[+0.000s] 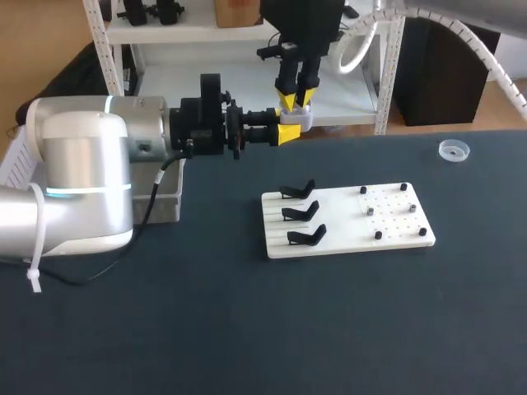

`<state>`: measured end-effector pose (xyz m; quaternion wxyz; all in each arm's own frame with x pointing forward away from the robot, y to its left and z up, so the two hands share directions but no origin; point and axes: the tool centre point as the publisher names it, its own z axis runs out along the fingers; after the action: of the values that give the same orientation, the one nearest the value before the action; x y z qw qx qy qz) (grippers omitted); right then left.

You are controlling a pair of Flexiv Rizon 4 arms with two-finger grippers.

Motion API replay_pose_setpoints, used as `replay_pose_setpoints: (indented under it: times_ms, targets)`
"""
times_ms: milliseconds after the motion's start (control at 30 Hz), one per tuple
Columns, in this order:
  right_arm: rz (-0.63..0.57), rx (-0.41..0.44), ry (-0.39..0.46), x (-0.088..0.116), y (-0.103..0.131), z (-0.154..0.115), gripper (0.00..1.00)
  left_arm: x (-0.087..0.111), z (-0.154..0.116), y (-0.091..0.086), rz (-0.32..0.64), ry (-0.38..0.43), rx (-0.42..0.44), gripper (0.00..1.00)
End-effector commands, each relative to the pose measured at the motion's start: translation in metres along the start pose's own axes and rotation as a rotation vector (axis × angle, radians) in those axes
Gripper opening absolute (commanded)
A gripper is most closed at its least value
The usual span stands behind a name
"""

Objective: Pick up each earbud case from the left stands, insert the matching earbuds, close the lid, and place the case in the box.

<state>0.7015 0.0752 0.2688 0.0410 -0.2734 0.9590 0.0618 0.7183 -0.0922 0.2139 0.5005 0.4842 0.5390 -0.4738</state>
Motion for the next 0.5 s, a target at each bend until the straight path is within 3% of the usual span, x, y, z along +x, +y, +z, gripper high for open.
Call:
replay_pose_setpoints:
  times_ms: [33, 500]
  targets:
    - [0.001, -0.003, -0.004, 0.0016, -0.0004, 0.0012, 0.0, 0.0, 0.0003, -0.001, 0.001, -0.002, -0.004, 0.0]
    - [-0.01, -0.004, -0.007, 0.0003, 0.0016, -0.0018, 0.0, 0.0, 0.0003, -0.001, 0.001, -0.002, -0.004, 0.0]
